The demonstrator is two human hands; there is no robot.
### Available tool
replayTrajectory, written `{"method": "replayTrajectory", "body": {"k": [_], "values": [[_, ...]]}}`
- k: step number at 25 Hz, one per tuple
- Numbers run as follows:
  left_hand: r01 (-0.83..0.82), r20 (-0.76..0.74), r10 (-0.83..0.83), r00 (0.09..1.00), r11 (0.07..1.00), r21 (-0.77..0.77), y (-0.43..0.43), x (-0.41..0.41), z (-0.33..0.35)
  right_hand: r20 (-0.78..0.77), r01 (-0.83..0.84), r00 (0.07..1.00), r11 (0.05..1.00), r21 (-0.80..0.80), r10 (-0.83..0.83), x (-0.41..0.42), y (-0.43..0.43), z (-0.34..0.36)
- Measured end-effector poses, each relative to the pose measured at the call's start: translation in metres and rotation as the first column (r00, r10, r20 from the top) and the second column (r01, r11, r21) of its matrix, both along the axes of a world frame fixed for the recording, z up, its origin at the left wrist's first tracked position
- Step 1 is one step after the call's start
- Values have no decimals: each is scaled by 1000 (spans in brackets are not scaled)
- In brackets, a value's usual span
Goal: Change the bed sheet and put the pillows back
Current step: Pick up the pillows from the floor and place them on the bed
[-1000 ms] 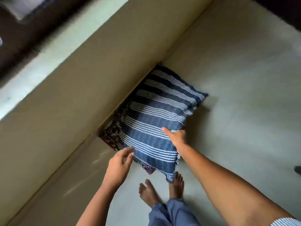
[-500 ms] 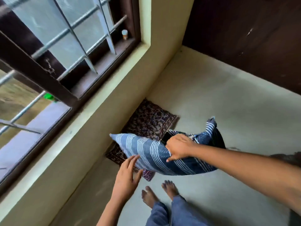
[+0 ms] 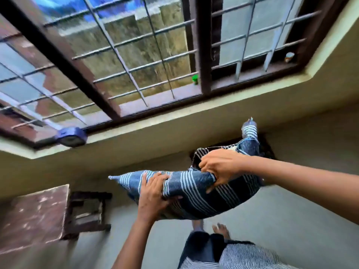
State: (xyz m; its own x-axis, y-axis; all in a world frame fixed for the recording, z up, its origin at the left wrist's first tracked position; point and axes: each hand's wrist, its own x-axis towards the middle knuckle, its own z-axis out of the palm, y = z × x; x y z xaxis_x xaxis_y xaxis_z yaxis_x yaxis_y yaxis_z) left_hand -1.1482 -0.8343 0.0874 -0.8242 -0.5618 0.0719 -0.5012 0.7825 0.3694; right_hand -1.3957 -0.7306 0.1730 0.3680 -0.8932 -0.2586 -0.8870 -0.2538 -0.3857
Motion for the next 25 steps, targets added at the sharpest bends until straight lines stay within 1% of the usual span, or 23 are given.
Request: {"method": "replayTrajectory", "body": {"k": [2, 4, 6, 9, 11, 13, 15, 16, 17, 18, 19, 20, 21, 23, 25], "values": [[-115, -72, 109, 991, 990, -82, 4, 26, 13, 15, -92, 996, 995, -47, 93, 16, -19, 8], [-226, -147, 211, 966, 969, -96, 19, 54, 22, 38, -162, 985, 982, -100, 167, 35, -32, 10], [-385, -181, 365, 913, 918, -98, 48, 85, 30, 39, -263, 963, 959, -107, 268, 60, -42, 8], [-617, -202, 585, 785, 767, -177, 99, 131, 47, 21, -401, 913, 907, -124, 407, 103, -63, 4], [-726, -209, 696, 687, 640, -252, 124, 155, 64, 7, -423, 904, 898, -119, 427, 143, -78, 7], [-782, -214, 762, 611, 539, -311, 140, 173, 81, 16, -398, 916, 912, -102, 402, 188, -83, 11], [-814, -192, 822, 537, 445, -372, 159, 199, 92, 93, -405, 904, 906, -124, 417, 244, -79, 12], [-819, -177, 845, 505, 404, -407, 166, 216, 98, 185, -396, 888, 904, -160, 422, 273, -75, 16], [-825, -173, 864, 472, 364, -433, 173, 238, 103, 287, -394, 855, 901, -181, 431, 302, -72, 20], [-832, -174, 881, 440, 327, -449, 180, 262, 108, 344, -424, 810, 879, -217, 476, 333, -71, 25], [-837, -174, 897, 407, 290, -464, 187, 287, 113, 317, -492, 761, 822, -289, 566, 366, -72, 30], [-845, -173, 913, 369, 253, -471, 194, 313, 119, 236, -558, 703, 726, -402, 671, 401, -74, 33], [-851, -165, 927, 337, 225, -474, 201, 336, 125, 169, -593, 651, 635, -495, 740, 432, -77, 36], [-854, -132, 956, 262, 166, -493, 217, 380, 138, 117, -636, 557, 513, -576, 822, 495, -78, 38], [-834, -126, 973, 192, 95, -544, 234, 428, 150, 103, -650, 486, 437, -622, 868, 560, -73, 39]]}}
